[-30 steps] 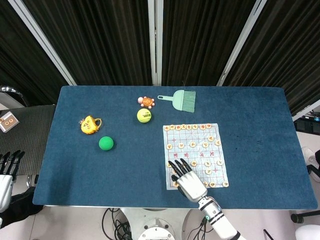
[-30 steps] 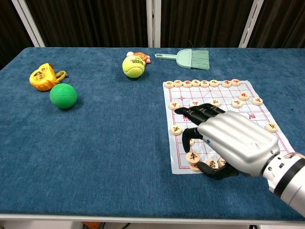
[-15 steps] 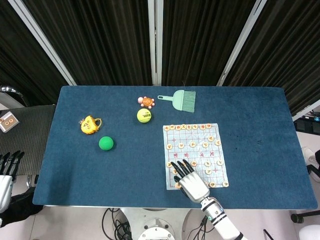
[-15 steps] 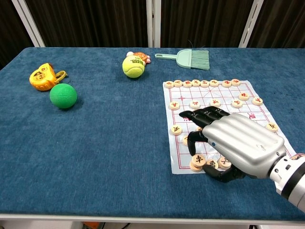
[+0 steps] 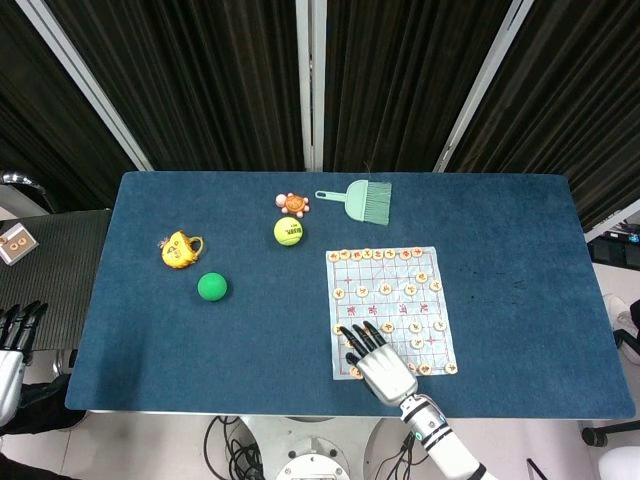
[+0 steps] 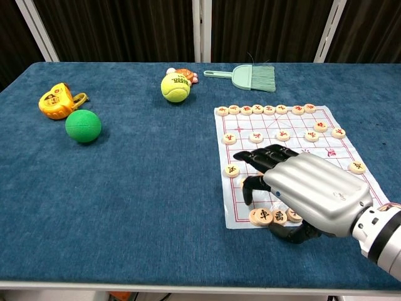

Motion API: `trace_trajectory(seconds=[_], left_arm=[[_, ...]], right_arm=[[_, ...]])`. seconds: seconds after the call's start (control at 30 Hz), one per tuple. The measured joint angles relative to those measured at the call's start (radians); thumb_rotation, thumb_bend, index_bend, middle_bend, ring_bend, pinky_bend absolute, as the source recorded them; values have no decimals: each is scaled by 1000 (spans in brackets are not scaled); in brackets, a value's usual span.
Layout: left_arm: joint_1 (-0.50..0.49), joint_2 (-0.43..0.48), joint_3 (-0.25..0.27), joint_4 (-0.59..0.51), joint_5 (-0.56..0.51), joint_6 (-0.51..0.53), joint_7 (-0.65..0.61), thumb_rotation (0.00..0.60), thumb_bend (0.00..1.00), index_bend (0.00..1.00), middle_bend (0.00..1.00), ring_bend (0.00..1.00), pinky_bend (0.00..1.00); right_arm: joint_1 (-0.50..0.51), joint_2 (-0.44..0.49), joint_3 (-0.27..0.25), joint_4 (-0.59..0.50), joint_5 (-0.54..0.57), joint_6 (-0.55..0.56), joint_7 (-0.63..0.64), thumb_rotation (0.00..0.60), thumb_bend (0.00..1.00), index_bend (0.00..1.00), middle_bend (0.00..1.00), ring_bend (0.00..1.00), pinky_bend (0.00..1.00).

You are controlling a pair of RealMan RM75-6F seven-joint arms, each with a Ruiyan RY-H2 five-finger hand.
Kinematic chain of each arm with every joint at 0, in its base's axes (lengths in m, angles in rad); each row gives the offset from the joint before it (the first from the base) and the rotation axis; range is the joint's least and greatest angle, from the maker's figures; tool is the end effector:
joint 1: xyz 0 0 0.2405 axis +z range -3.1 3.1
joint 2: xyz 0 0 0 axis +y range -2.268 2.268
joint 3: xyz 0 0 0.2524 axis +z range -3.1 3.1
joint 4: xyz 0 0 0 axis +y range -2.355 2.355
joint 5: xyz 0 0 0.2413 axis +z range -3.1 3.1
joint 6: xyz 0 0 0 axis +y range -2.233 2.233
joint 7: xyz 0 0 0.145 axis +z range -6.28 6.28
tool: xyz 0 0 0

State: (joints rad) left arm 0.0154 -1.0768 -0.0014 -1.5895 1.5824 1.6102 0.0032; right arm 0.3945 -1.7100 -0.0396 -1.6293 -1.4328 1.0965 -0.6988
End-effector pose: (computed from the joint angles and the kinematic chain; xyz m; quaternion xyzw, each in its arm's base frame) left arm -0.3306 0.1401 0.1501 -0.5973 -0.3574 -0.3770 0.6110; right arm -0.1461 -0.1859 -0.1043 0.8109 -0.3090 0.3310 0.3707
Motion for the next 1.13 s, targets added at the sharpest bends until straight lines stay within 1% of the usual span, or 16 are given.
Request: trace_trajectory(seconds=[0.07,0.23,0.33,0.43,0.53,0.67,0.73,0.8,0.9,1.0,1.13], left_arm=[[1,2,0,-1,1,3,0,600,103,46,47,0,0],[4,7,-1,-6,5,13,0,600,103,46,47,0,0],[4,10,-2,-12,9,15,6,600,103,46,47,0,0],[3,13,-1,-22,14,14,17,600,102,46,47,0,0],[0,16,-1,-38,17,9,33,600,103,46,47,0,0],[-7,20,-2,-52,21,2,53,600,102,46,47,0,0],[-11,19,-4,-54,22,-2,60,600,103,46,47,0,0],[-14,16,-3,-56,23,-8,67,600,103,46,47,0,0],[-20,14,-2,-58,25,-17,80,600,102,46,47,0,0],[-27,13,-4,-63,27,-24,91,600,103,46,47,0,0],[-36,15,-6,-71,33,-34,102,600,103,46,47,0,0]], right_arm=[[1,6,-1,-8,-6,2,11,600,200,255,0,0,0],[-1,29,0,-32,-36,33,36,600,205,219,0,0,0],[-9,72,-1,-68,-76,78,60,600,200,171,0,0,0],[-28,147,-7,-104,-131,149,99,600,189,72,0,0,0],[-60,249,-22,-130,-183,235,157,600,174,6,0,0,0],[-129,395,-49,-127,-239,381,265,600,167,0,0,0,0],[-169,435,-56,-105,-248,447,312,600,166,0,0,0,0],[-219,461,-58,-63,-244,512,367,600,165,0,0,0,0],[-277,481,-53,-11,-211,569,417,600,166,0,0,0,0],[-320,486,-40,15,-159,595,448,600,160,0,0,0,0],[-353,486,-20,28,-83,594,469,600,146,0,0,0,0]])
